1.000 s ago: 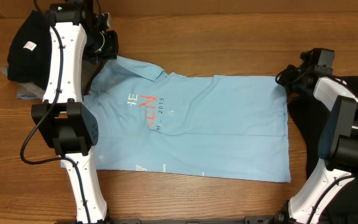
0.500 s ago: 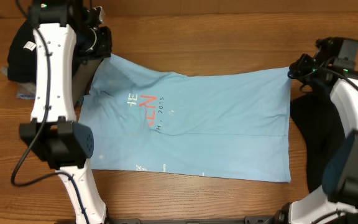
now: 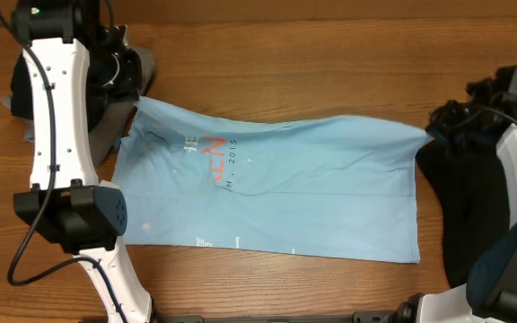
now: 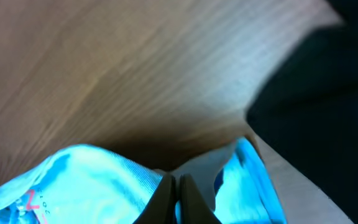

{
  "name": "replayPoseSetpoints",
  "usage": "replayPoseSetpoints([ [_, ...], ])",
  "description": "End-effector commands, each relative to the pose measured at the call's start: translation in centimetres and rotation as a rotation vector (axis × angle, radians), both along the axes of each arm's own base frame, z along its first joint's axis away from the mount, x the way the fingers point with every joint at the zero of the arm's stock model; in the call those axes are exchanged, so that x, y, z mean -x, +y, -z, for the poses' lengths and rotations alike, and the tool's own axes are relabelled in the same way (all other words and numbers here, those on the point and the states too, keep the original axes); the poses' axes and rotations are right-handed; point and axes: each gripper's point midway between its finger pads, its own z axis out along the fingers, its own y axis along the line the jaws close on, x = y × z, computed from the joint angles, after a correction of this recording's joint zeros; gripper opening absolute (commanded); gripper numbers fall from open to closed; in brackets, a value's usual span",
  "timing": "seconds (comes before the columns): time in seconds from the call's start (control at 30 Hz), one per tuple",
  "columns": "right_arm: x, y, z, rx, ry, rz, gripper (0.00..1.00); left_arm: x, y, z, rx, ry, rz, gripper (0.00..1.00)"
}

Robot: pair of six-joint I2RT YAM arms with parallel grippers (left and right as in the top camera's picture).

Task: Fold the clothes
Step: 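Lift and fold the top half down over the bottom with both grippers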

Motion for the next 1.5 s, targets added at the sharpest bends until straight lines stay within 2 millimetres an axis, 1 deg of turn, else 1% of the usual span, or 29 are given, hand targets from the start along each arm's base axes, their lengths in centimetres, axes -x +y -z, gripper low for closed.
replayPoseSetpoints([
  [0.0, 1.2, -0.7, -1.7, 0.028, -0.019, -0.017, 0.04, 2.4, 2.0, -3.6, -0.109, -0.074, 0.001, 0.04],
  [0.07, 2.1, -0.5, -1.4, 0.023, 0.014, -0.036, 0.04, 3.9, 3.0, -3.6, -0.161, -0.049, -0.014, 0.04],
  [0.13, 3.0, -0.4, -1.0, 0.025, 0.057, -0.039, 0.04, 5.4, 3.8, -3.1, -0.184, -0.011, -0.027, 0.04],
  [0.33, 6.0, -1.1, 0.1, 0.076, 0.201, -0.011, 0.04, 9.7, 6.0, -0.7, -0.165, 0.114, -0.094, 0.04],
  [0.43, 7.2, -1.0, 0.3, 0.072, 0.259, 0.001, 0.04, 11.4, 7.1, 0.2, -0.151, 0.162, -0.137, 0.04],
  [0.5, 8.3, -1.3, 0.6, 0.09, 0.309, 0.017, 0.04, 12.4, 7.7, 0.7, -0.145, 0.187, -0.163, 0.04],
  [0.63, 10.2, -2.2, 1.0, 0.14, 0.403, 0.067, 0.04, 13.2, 8.7, 1.2, -0.136, 0.212, -0.201, 0.04],
  [0.8, 11.7, -1.7, 0.9, 0.124, 0.464, 0.058, 0.04, 13.4, 9.3, 1.3, -0.134, 0.216, -0.224, 0.04],
  [1.03, 13.3, -1.5, 1.2, 0.13, 0.531, 0.049, 0.04, 13.7, 9.3, 1.6, -0.131, 0.228, -0.224, 0.04],
  [1.27, 14.7, -1.0, 3.6, 0.112, 0.578, 0.047, 0.04, 15.3, 8.7, 3.7, -0.109, 0.323, -0.222, 0.04],
  [1.37, 15.1, -0.8, 4.1, 0.106, 0.596, 0.055, 0.04, 16.0, 8.5, 4.5, -0.101, 0.36, -0.221, 0.04],
  [1.47, 15.6, -0.8, 4.2, 0.108, 0.614, 0.054, 0.04, 16.5, 8.4, 5.0, -0.097, 0.386, -0.218, 0.06],
])
